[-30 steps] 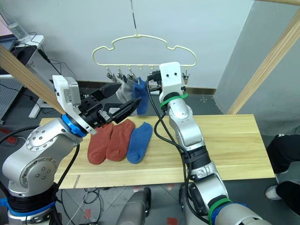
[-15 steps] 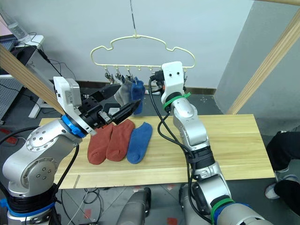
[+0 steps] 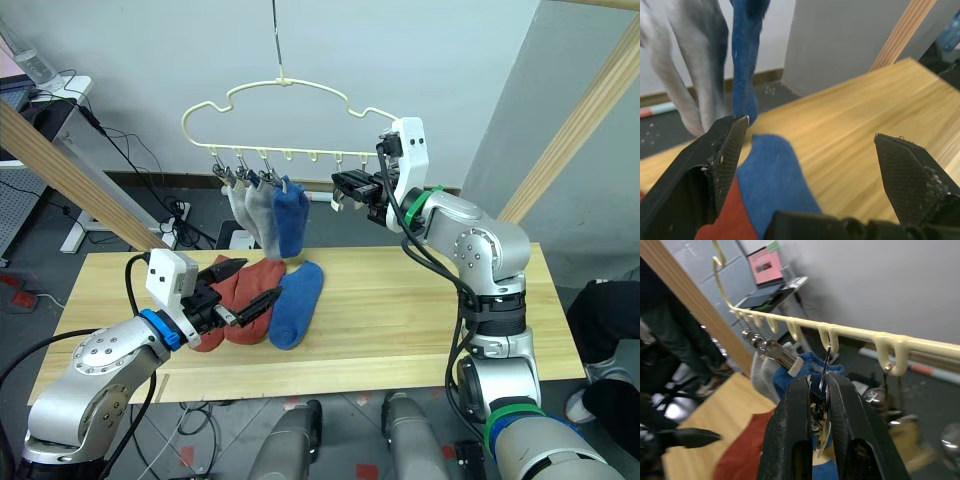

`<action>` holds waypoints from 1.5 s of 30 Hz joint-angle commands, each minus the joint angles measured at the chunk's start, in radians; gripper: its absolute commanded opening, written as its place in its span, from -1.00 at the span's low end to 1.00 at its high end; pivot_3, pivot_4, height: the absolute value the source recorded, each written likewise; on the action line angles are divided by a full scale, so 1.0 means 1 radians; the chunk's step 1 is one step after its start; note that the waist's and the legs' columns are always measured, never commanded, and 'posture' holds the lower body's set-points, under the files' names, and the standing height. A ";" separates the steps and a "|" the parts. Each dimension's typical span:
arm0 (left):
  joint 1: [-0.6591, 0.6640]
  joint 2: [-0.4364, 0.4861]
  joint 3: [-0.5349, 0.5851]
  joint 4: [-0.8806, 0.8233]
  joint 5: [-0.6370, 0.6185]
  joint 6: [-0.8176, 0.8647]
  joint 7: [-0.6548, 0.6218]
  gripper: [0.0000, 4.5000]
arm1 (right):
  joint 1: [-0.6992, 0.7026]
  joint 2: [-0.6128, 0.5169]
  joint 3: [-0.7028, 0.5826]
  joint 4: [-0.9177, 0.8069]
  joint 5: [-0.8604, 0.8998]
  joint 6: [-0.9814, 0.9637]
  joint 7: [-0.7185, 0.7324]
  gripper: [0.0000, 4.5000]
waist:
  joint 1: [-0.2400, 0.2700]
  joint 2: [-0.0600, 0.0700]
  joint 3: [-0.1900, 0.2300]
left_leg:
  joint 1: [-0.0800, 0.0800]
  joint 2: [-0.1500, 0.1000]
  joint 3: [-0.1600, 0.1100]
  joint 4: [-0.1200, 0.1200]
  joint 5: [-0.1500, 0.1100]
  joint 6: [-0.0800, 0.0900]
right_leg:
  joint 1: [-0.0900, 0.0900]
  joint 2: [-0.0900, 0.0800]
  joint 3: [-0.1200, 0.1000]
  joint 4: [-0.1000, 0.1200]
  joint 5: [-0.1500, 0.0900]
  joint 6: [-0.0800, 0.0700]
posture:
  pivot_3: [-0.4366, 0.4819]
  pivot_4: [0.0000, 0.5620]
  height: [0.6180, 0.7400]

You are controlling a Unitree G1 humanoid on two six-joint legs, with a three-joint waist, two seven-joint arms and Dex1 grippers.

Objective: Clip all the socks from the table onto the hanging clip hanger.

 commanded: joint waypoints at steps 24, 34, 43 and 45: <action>-0.278 -0.221 -0.289 0.657 0.441 -0.348 0.061 1.00 | -0.102 0.042 -0.191 0.045 0.288 0.300 -0.137 -0.80 | -0.008 0.001 0.000 | -0.001 0.000 0.002 0.000 -0.001 0.001 | -0.002 0.003 0.001 0.002 0.001 -0.002 | -0.08 0.17 1.00; -0.323 -0.295 -0.327 0.746 0.476 -0.130 0.052 1.00 | -0.109 0.043 -0.196 0.047 0.292 0.295 -0.157 -0.80 | -0.013 0.001 0.000 | 0.000 0.000 0.002 0.001 -0.001 0.001 | -0.001 0.003 0.001 0.004 0.001 -0.001 | -0.12 0.20 1.00; -0.298 -0.287 -0.292 0.686 0.462 -0.073 0.041 -0.04 | -0.112 0.040 -0.193 0.055 0.285 0.283 -0.156 -0.81 | -0.020 0.001 0.000 | 0.000 0.000 0.002 0.001 -0.001 0.001 | -0.001 0.003 0.001 0.004 0.000 0.000 | -0.11 0.21 1.00; -0.288 -0.276 -0.296 0.664 0.461 -0.089 0.024 -0.16 | -0.113 0.040 -0.192 0.056 0.285 0.281 -0.155 -0.81 | -0.021 0.001 0.000 | 0.000 0.000 0.002 0.001 -0.001 0.001 | -0.001 0.003 0.001 0.004 0.000 0.000 | -0.10 0.21 1.00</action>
